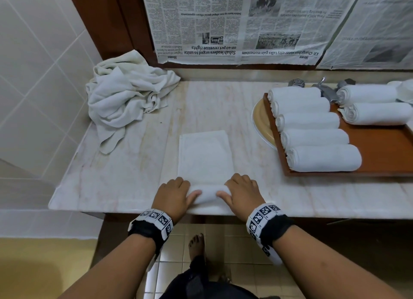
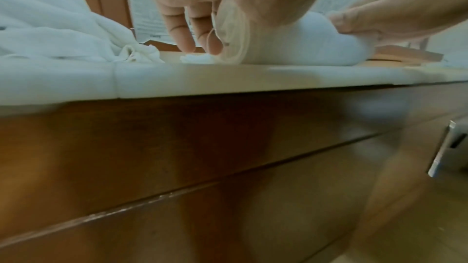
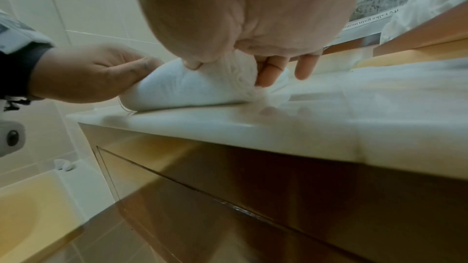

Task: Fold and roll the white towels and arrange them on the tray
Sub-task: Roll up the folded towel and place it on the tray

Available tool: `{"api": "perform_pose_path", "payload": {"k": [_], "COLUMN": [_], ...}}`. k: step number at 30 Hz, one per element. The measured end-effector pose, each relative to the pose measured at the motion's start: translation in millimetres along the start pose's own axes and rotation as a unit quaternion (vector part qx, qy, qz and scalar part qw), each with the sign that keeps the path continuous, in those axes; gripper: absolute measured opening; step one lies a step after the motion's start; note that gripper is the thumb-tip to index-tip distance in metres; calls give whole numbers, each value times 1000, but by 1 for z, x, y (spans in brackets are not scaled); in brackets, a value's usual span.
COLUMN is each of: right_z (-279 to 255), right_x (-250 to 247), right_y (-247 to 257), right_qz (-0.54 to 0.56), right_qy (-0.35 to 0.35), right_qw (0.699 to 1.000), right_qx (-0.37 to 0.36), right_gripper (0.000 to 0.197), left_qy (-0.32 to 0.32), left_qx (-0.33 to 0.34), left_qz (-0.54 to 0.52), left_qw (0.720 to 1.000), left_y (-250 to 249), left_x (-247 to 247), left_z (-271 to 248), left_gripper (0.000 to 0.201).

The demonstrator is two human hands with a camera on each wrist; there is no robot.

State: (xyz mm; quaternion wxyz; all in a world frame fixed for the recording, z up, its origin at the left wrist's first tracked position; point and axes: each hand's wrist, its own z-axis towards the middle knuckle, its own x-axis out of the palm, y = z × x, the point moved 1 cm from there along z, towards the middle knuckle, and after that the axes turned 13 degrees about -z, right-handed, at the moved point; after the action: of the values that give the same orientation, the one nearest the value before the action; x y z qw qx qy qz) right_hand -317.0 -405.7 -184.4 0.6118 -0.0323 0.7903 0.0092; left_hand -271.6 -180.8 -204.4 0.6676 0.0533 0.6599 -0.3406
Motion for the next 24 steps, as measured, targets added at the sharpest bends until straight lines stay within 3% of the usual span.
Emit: {"api": "perform_pose_path", "payload": {"k": [2,4,9,12,15,17,19,21,22,24], "right_z": [-1,-2,-6,-16,-16,-8,0,7,10,15], "right_x": [-1,-4,-4,10,13,7,-1,-6,-7,-12], "right_y": [4,8,16,20,14,10,6,2,0,-3], "right_qz": [-16,-11,8,7,0,-14,-14,-14,-13,1], "right_qy": [7,-3,-119,-127,-102,-89,-59,-36,-24,0], "right_qw": [1000,999,993,990,994,994,996,997,997,998], "right_qx": [20,35,20,-52,-48,-55,-69,-72,-66,-57], "right_gripper": [59,58,25,51,56,61,79,83,76,54], "left_qy": [9,61,78,81,64,69,39,-16,-18,-11], "left_qx": [-90,-192,-234,-258,-327,-355,-282,-103,-22,54], "left_qz": [-52,-84,-94,-104,-168,-171,-102,-42,-14,28], "left_qw": [995,976,965,957,928,917,953,994,1000,998], "left_y": [-6,-9,-7,-5,-4,-5,-10,-21,-25,-25], "left_x": [-7,-8,-8,-6,-8,-9,-11,-10,-4,8], "left_z": [8,21,35,38,42,42,38,27,20,7], "left_gripper": [56,54,57,54,35,33,35,37,41,55]}}
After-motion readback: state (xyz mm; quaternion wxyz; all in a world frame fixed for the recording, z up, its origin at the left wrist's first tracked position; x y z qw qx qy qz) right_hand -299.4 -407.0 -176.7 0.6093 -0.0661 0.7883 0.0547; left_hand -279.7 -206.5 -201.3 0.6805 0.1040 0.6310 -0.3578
